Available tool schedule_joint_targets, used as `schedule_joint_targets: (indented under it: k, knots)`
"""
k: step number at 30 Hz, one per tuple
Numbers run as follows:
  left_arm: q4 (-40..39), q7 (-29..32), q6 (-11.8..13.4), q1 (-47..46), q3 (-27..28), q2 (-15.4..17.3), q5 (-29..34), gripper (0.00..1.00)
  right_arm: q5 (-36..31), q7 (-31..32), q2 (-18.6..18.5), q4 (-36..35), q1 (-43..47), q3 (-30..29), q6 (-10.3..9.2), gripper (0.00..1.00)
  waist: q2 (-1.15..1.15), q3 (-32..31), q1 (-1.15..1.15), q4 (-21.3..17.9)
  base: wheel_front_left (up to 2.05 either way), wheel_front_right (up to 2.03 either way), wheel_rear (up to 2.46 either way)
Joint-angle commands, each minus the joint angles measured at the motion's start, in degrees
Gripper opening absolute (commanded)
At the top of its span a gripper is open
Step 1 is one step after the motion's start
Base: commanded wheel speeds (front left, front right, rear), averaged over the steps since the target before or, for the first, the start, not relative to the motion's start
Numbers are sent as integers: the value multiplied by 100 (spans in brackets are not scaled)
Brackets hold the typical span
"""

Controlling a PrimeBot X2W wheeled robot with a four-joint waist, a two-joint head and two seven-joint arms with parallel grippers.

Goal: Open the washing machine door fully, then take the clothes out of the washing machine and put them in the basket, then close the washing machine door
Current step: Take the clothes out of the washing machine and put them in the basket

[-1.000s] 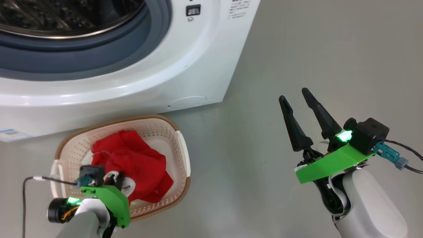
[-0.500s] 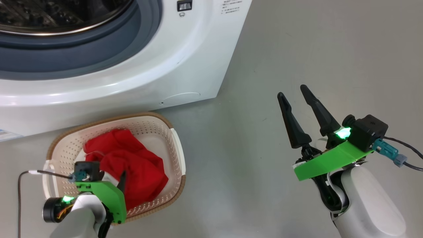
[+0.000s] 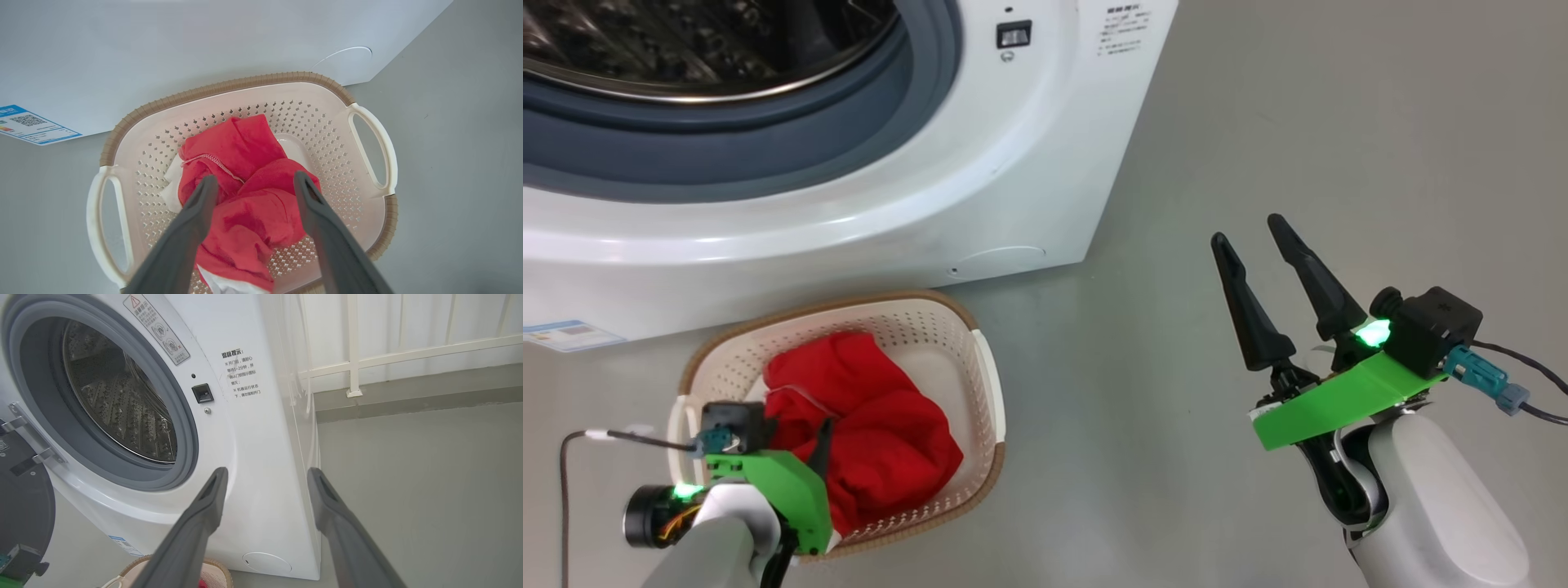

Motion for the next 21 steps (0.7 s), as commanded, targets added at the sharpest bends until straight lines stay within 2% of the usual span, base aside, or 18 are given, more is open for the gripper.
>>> schedule_joint_targets:
  k: [1,8,21]
  knots:
    - [-77,-89,-16,110,100,241,-16,100,-62,-27,-16,-115,103,98,9,100,0,-65,0,61,0,0,0]
    - [-799,-103,12,302,388,476,-6,100,-48,-27,-60,-86,226,109,9,100,0,-285,0,210,0,0,0]
    - [-2602,-104,363,1044,1217,591,532,100,-17,-27,-93,-48,403,92,9,100,0,-676,0,543,0,0,0]
